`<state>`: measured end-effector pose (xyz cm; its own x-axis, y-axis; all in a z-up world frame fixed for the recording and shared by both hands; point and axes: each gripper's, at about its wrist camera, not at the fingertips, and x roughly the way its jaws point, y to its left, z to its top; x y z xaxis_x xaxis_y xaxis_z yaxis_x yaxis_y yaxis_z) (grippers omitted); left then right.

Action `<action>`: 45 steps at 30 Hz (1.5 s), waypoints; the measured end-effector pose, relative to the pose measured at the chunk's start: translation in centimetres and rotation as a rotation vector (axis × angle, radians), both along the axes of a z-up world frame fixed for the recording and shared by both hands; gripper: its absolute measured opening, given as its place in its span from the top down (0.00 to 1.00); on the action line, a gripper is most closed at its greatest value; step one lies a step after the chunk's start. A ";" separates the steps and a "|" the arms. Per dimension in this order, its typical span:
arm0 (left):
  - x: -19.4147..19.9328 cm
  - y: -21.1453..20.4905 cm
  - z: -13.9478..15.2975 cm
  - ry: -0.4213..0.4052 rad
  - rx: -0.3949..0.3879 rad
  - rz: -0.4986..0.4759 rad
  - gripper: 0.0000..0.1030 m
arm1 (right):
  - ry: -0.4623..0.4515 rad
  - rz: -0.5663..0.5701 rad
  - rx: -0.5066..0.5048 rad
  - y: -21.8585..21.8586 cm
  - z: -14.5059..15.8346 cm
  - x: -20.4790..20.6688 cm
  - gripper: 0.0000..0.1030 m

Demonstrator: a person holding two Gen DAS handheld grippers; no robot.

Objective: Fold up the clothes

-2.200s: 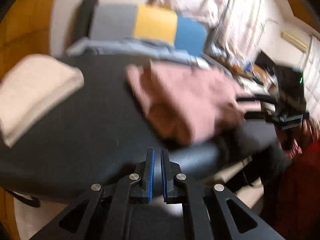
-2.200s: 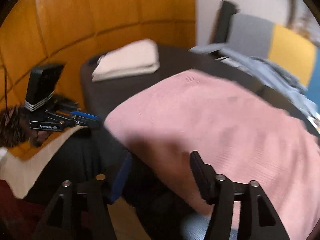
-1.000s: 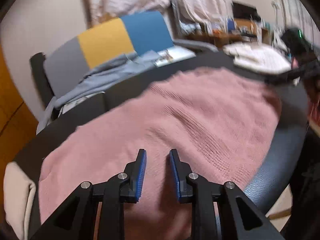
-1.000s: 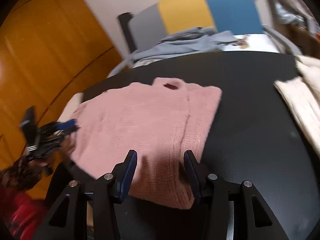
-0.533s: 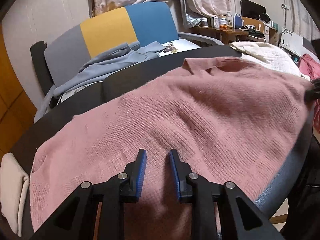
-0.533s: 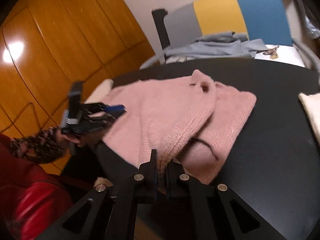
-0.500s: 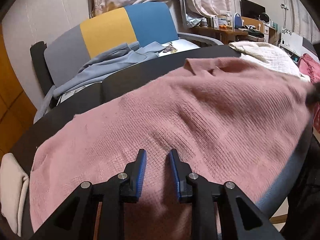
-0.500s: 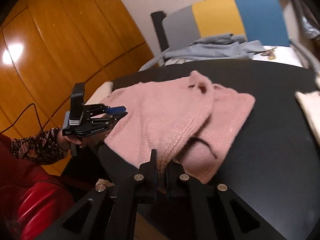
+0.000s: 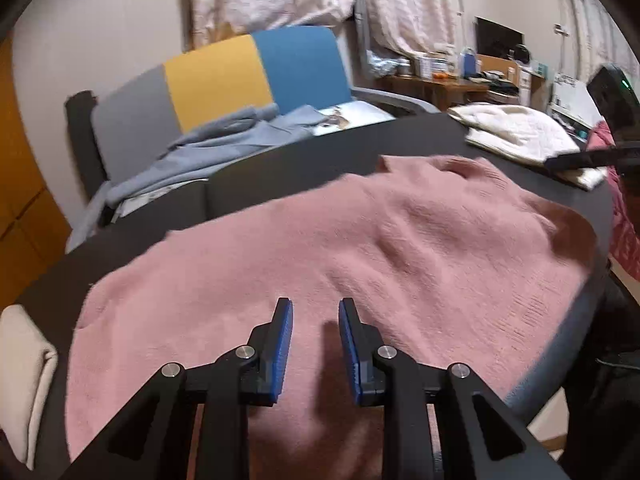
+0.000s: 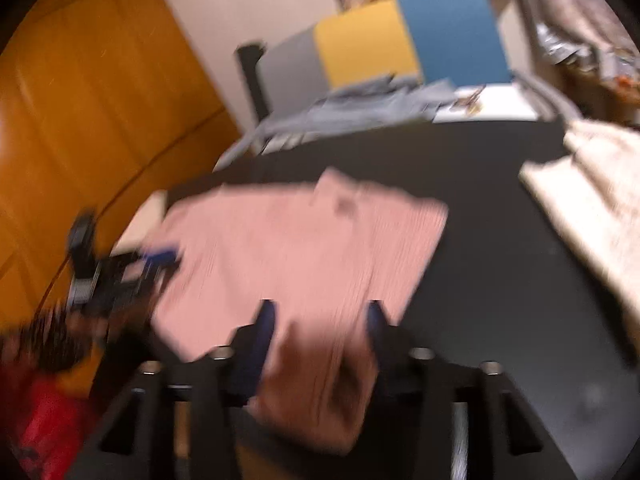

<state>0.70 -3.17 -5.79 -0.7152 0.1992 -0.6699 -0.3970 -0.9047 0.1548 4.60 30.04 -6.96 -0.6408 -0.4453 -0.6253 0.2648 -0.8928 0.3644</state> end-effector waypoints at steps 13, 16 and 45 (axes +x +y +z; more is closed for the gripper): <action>-0.2 -6.0 -1.0 -0.012 0.051 0.138 0.77 | -0.057 -0.131 0.398 -4.8 0.6 -6.2 0.95; 0.1 -6.4 -1.6 -0.024 0.060 0.120 0.77 | -0.096 -0.237 0.326 -1.7 0.9 -4.9 0.95; -11.2 -10.4 -4.2 -0.051 -0.130 0.154 0.68 | -0.088 -0.016 0.244 -10.6 -3.0 -11.9 0.80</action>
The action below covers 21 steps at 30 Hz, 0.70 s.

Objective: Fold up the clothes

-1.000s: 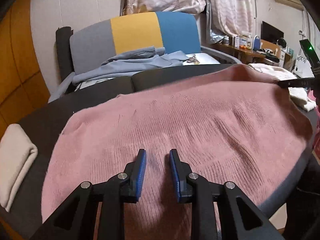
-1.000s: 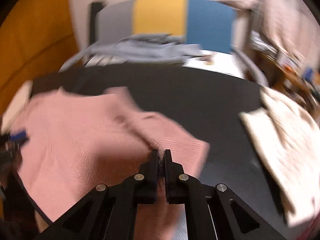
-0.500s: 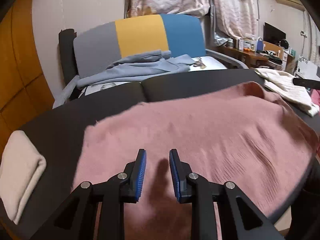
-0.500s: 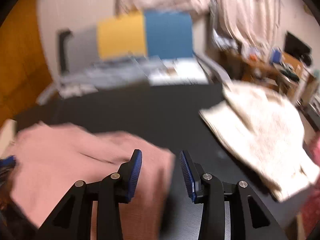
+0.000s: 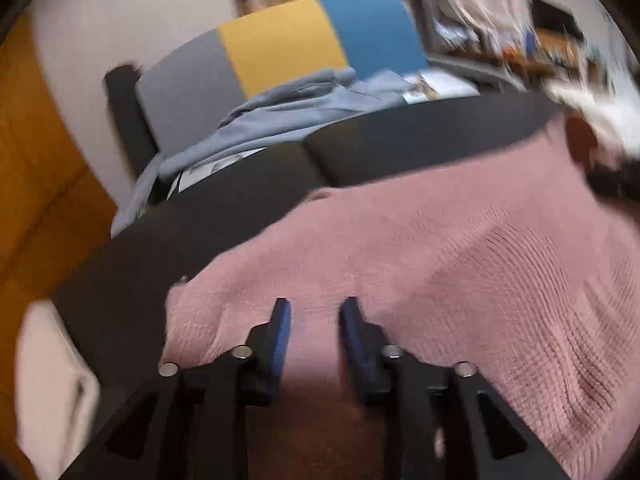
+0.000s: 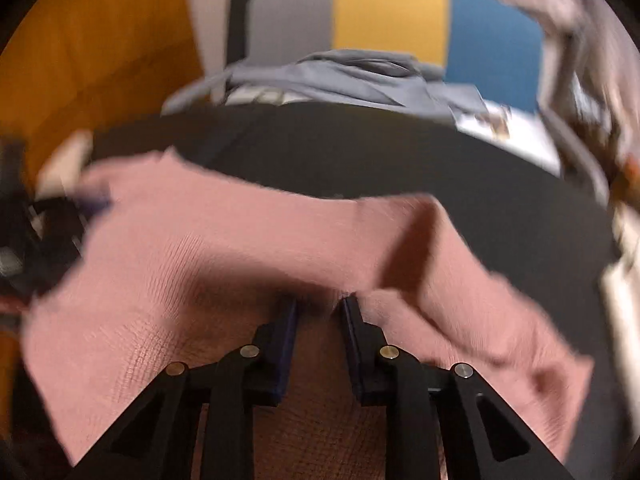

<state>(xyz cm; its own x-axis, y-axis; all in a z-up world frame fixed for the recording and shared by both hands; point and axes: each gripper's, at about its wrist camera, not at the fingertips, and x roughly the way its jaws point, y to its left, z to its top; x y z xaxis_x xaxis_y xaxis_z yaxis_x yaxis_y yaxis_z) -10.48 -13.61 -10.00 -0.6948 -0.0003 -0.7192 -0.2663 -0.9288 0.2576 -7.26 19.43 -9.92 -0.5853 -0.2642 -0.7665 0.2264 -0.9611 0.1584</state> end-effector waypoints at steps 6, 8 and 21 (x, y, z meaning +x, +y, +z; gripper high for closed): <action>-0.2 -1.8 2.1 -0.026 0.141 0.010 0.70 | 0.023 -0.021 -0.107 1.4 1.4 1.1 0.74; -0.5 -2.0 3.5 -0.006 0.168 -0.011 0.70 | 0.096 -0.010 -0.077 0.7 3.9 2.5 0.61; -12.2 -4.5 2.2 -0.305 0.159 0.059 0.70 | -0.055 0.050 0.386 -1.9 2.2 -4.8 0.79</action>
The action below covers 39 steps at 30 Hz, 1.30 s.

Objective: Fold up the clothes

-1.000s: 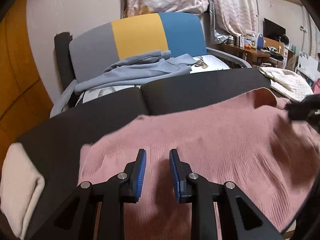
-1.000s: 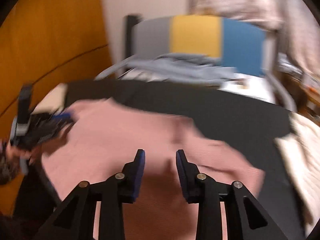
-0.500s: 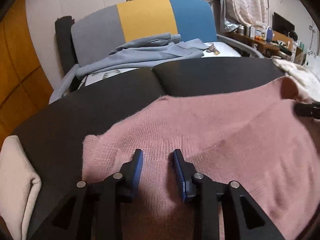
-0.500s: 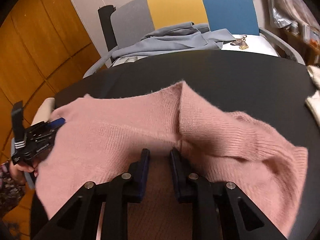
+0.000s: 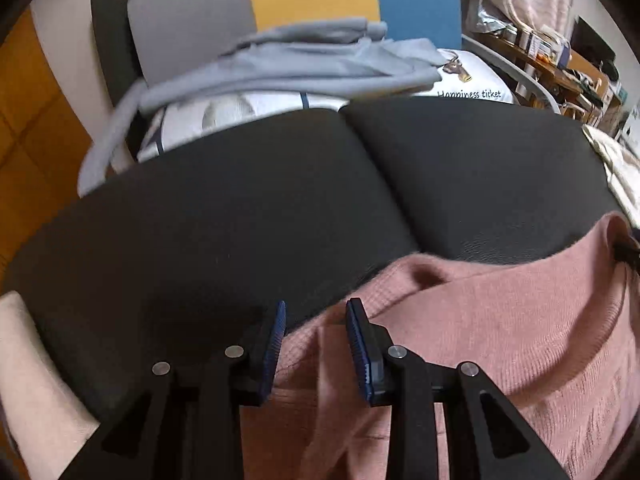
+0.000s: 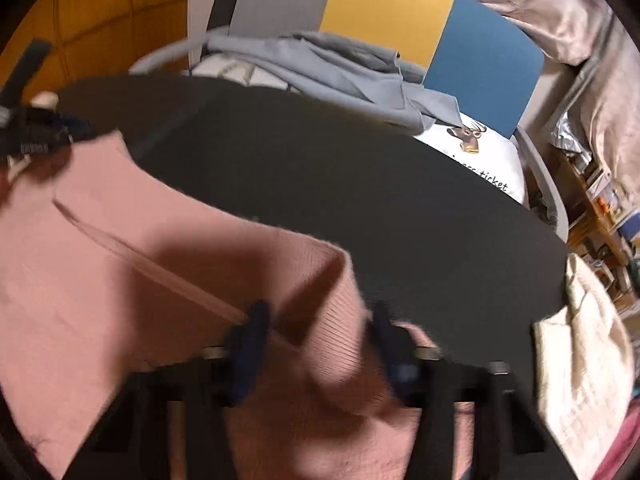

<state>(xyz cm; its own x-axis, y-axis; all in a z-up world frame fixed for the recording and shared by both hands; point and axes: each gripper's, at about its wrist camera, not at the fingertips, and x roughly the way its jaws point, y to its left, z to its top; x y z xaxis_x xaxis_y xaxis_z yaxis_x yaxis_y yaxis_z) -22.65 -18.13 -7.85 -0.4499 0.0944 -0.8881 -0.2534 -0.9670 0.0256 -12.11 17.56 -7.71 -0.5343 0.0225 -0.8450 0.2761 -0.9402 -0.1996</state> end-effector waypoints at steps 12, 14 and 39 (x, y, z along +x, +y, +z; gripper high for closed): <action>0.4 0.0 0.1 -0.096 0.254 -0.121 0.66 | -0.060 -0.070 -0.188 5.5 0.6 -0.4 0.92; -0.1 -1.8 1.0 -0.061 0.330 -0.034 0.66 | -0.060 -0.079 -0.203 5.7 0.7 -0.4 0.92; 4.3 -2.6 7.2 0.209 0.473 -0.074 0.96 | 0.049 -0.052 -0.365 7.3 4.5 2.2 0.96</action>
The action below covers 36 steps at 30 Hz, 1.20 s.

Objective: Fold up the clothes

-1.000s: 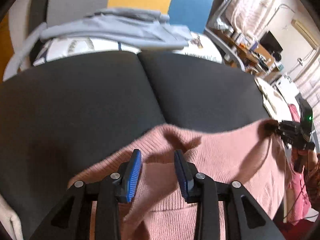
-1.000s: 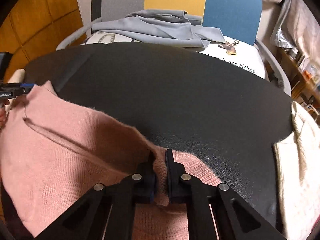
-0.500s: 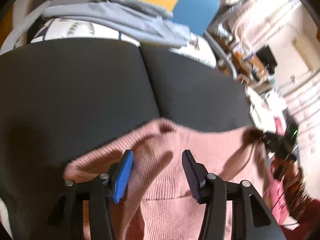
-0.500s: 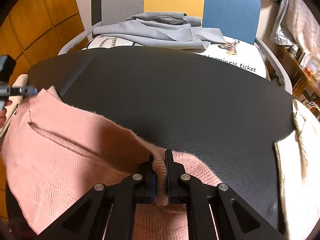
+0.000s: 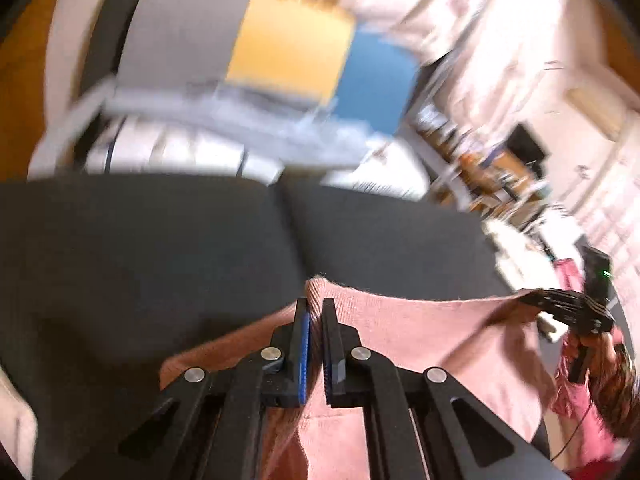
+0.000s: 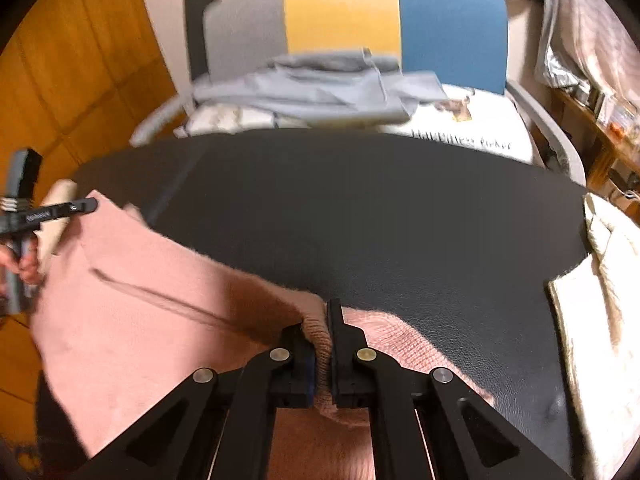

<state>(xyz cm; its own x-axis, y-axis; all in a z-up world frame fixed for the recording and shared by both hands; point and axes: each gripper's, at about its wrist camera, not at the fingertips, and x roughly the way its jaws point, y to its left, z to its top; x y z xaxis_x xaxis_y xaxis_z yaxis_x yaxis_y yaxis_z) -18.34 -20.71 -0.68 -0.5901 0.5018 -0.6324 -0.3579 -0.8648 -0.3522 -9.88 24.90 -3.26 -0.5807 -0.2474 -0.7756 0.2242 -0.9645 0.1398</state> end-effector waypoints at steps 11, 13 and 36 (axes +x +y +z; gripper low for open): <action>10.0 -0.8 -3.8 0.043 -0.219 0.006 0.92 | 0.014 0.093 0.165 0.2 -2.6 8.5 0.94; 11.3 -2.2 -4.8 -0.013 -0.248 0.023 0.92 | -0.012 0.054 0.209 0.6 -3.8 8.7 0.92; 11.9 9.3 -4.8 0.163 -0.544 0.143 0.83 | -0.046 -0.286 -0.263 5.6 -2.1 5.2 0.95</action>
<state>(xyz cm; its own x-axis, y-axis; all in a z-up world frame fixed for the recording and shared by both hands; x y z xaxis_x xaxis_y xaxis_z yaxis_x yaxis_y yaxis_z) -6.40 -11.39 -5.48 -0.7391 0.0390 -0.6725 -0.2369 -0.9496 0.2052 -4.67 30.48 -5.40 -0.6213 -0.2740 -0.7341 -0.0610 -0.9171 0.3939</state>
